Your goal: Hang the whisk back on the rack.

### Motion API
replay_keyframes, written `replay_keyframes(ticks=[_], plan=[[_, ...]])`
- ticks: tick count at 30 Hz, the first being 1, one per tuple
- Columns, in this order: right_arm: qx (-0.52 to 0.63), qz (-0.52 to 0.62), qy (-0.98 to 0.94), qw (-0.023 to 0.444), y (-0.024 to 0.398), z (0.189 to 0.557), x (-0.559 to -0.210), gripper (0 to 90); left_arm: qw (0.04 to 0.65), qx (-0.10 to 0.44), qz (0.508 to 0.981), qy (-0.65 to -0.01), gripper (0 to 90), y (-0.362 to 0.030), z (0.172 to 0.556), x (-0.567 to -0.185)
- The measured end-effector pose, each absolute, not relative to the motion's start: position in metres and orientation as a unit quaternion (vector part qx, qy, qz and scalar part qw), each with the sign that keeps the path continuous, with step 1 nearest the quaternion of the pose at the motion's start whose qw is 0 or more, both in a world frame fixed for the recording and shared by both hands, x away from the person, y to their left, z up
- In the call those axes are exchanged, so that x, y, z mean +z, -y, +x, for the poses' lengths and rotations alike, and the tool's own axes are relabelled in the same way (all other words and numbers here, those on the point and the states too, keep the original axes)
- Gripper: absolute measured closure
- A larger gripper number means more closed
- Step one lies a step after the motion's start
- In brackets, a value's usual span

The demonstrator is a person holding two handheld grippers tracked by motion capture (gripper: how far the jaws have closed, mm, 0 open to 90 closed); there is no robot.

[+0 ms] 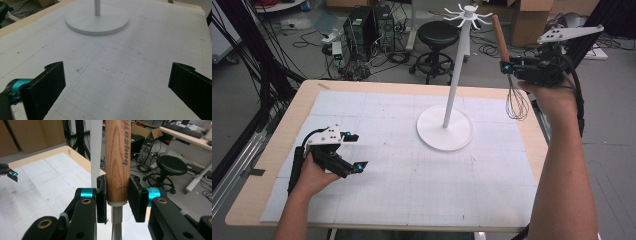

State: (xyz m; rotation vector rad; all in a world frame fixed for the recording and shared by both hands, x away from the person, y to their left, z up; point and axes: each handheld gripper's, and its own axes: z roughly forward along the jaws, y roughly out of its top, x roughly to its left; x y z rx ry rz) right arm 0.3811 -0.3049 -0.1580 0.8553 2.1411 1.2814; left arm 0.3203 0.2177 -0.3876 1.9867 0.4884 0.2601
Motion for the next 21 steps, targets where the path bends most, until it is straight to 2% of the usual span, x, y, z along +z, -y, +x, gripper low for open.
replay_keyframes(ticks=[21], plan=[[0.461,0.313,-0.793,0.247,0.286,0.394,-0.169,70.8,0.514,0.108,0.827,-0.203,1.6,-0.218,0.32,-0.388]])
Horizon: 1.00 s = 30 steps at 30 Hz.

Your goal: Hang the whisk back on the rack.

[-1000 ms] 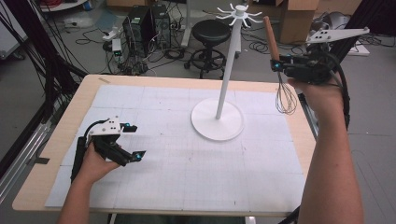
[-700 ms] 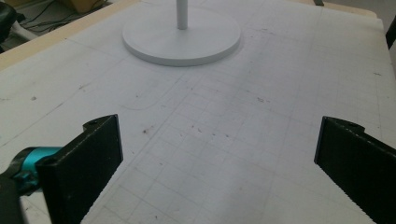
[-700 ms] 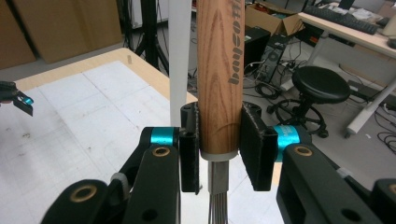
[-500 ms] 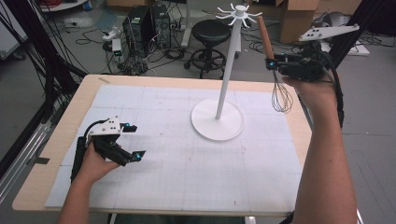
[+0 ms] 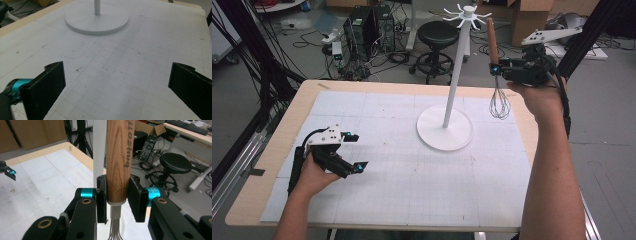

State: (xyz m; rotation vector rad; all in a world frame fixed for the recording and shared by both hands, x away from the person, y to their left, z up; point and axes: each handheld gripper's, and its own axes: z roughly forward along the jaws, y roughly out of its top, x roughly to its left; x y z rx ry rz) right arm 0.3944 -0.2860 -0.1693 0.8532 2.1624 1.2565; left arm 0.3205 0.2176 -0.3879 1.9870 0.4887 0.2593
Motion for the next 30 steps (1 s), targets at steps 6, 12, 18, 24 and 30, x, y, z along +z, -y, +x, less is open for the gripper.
replay_keyframes(ticks=[6,12,18,24,30], plan=[[0.46,0.317,-0.792,0.248,0.282,0.4,-0.173,70.9,0.513,0.107,0.827,-0.204,1.6,-0.217,0.321,-0.389],[0.467,0.323,-0.787,0.243,0.278,0.404,-0.178,70.8,0.512,0.106,0.827,-0.207,1.6,-0.218,0.321,-0.389],[0.466,0.322,-0.787,0.246,0.277,0.405,-0.178,70.2,0.511,0.106,0.828,-0.205,1.6,-0.218,0.321,-0.39],[0.457,0.313,-0.795,0.248,0.274,0.402,-0.178,60.5,0.513,0.106,0.827,-0.206,1.6,-0.219,0.321,-0.389],[0.463,0.305,-0.794,0.25,0.275,0.394,-0.176,55.1,0.513,0.107,0.827,-0.204,1.6,-0.218,0.321,-0.389]])
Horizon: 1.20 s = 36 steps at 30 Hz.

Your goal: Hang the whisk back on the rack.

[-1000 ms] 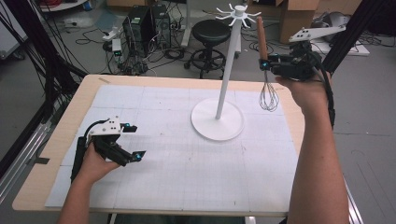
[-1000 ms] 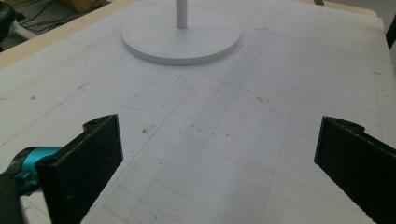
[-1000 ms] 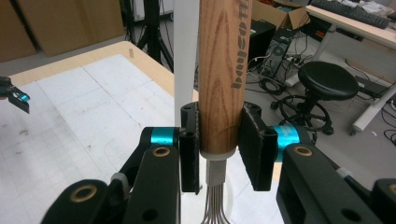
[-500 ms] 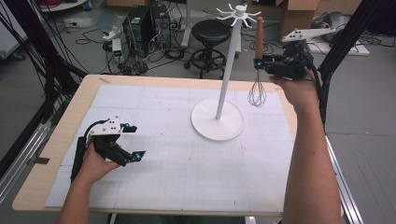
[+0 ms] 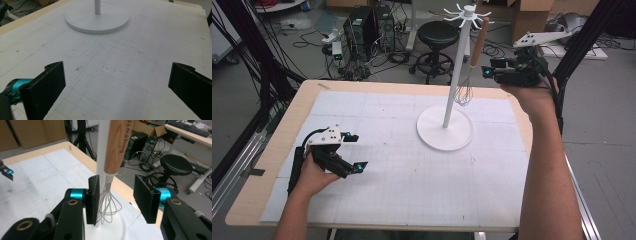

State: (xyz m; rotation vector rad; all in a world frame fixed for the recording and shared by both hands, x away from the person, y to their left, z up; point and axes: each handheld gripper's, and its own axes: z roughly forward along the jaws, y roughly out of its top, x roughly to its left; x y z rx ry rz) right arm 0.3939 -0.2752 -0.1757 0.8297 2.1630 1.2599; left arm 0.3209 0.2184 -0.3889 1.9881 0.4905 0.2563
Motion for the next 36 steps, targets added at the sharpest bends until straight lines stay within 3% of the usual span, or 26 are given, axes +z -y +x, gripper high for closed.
replay_keyframes(ticks=[14,36], plan=[[0.489,0.262,-0.797,0.239,0.269,0.37,-0.171,46.5,0.516,0.107,0.825,-0.204,1.6,-0.218,0.32,-0.388],[0.524,0.22,-0.796,0.207,0.268,0.335,-0.21,36.1,0.517,0.105,0.825,-0.201,1.6,-0.218,0.319,-0.388]])
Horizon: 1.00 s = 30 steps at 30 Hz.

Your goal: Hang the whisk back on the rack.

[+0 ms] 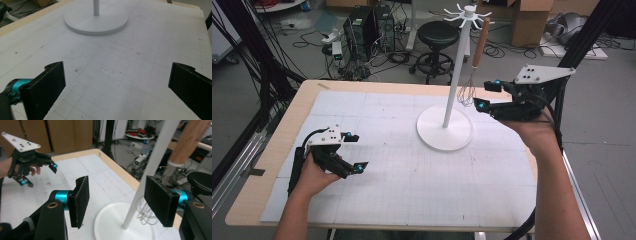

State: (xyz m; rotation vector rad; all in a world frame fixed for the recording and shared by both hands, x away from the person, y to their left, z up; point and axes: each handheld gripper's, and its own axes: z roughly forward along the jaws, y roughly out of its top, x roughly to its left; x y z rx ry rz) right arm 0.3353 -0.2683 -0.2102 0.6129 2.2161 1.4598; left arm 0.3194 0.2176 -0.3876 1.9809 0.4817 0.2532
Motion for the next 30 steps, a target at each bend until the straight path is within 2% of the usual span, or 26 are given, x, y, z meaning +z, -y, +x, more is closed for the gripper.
replay_keyframes(ticks=[19,30], plan=[[0.534,0.23,-0.795,0.171,0.266,0.326,-0.264,29.7,0.525,0.1,0.821,-0.199,1.6,-0.218,0.319,-0.387],[0.528,0.237,-0.797,0.171,0.263,0.324,-0.288,24.4,0.537,0.098,0.814,-0.199,1.6,-0.22,0.318,-0.383]])
